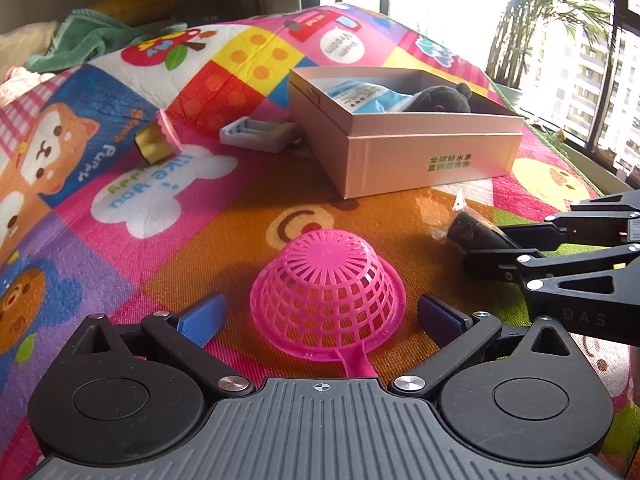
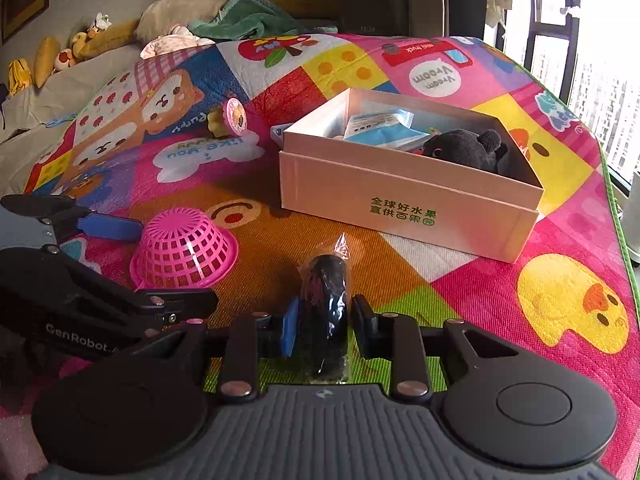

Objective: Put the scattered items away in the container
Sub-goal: 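Carry the black item toward the box with right tool while left tool grasps strainer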

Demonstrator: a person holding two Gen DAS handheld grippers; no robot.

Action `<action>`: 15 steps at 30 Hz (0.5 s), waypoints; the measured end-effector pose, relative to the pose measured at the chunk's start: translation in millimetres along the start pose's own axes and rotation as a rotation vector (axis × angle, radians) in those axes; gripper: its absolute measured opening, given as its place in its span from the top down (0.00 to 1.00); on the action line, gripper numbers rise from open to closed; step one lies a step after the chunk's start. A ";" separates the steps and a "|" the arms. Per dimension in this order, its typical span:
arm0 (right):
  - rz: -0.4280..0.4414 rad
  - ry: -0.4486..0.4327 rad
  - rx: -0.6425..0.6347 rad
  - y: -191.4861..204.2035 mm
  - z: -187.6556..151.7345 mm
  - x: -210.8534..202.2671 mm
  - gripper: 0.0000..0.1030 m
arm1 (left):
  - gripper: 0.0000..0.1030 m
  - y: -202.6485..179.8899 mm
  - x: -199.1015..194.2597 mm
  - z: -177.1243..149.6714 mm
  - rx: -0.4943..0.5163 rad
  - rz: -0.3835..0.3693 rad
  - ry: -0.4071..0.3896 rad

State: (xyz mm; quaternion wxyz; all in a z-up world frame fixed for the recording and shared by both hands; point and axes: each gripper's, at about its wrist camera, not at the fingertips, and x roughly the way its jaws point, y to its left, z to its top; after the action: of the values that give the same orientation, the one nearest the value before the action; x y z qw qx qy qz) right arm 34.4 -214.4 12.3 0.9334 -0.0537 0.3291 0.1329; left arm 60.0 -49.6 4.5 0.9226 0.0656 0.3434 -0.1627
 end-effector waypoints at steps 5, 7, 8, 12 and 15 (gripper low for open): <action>-0.007 -0.011 -0.009 3.3 5.6 8.6 0.76 | 0.00 0.7 -0.3 -0.1 -0.005 -0.003 -0.002; -0.011 -0.013 -0.018 4.6 4.8 6.1 0.77 | 0.00 0.0 -0.5 0.6 -0.005 0.002 -0.001; -0.012 -0.013 -0.023 5.2 3.9 4.1 0.77 | 0.00 -0.3 -0.4 1.2 -0.007 0.003 -0.002; -0.020 -0.022 -0.024 2.1 -2.1 -11.1 0.78 | 0.00 -0.6 2.6 5.0 -0.003 -0.006 0.001; -0.036 -0.039 0.000 -7.0 -6.3 -27.7 0.78 | 0.00 -2.1 6.3 8.4 0.007 0.003 0.001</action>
State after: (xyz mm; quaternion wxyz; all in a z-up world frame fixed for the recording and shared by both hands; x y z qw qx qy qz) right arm 11.9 -228.2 24.9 0.9419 -0.0570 0.3097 0.1174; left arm 69.0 -55.2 6.7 0.9226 0.0694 0.3431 -0.1623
